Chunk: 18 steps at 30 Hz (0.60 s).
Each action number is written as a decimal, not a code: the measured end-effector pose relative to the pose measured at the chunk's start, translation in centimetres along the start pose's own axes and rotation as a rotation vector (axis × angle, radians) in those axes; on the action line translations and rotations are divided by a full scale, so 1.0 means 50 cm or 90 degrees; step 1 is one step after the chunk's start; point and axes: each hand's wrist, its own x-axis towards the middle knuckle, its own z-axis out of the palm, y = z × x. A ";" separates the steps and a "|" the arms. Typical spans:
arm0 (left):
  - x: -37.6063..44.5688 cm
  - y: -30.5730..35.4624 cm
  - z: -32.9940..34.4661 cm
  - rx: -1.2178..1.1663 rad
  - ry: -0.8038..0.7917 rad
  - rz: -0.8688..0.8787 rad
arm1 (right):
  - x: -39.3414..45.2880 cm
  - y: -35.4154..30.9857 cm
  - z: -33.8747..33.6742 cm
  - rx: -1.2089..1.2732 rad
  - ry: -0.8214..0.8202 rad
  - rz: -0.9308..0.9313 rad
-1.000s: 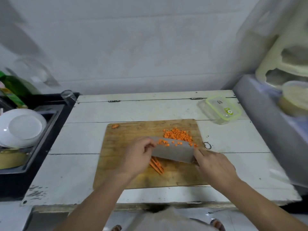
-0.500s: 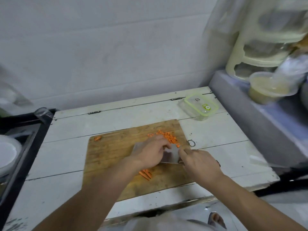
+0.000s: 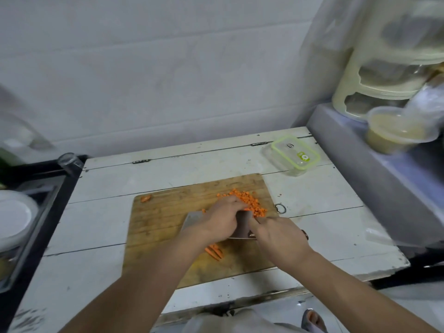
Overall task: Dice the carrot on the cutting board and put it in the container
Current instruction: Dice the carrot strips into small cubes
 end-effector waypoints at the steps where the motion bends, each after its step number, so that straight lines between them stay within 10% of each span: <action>1: 0.005 -0.008 -0.004 0.011 -0.004 -0.015 | 0.000 0.001 0.000 0.001 0.001 0.006; 7: -0.038 -0.047 -0.059 -0.039 0.220 -0.101 | -0.024 0.013 0.007 0.025 -0.046 0.071; 18: -0.003 -0.073 -0.090 -0.091 -0.009 -0.145 | -0.072 0.021 -0.003 0.063 -0.021 0.104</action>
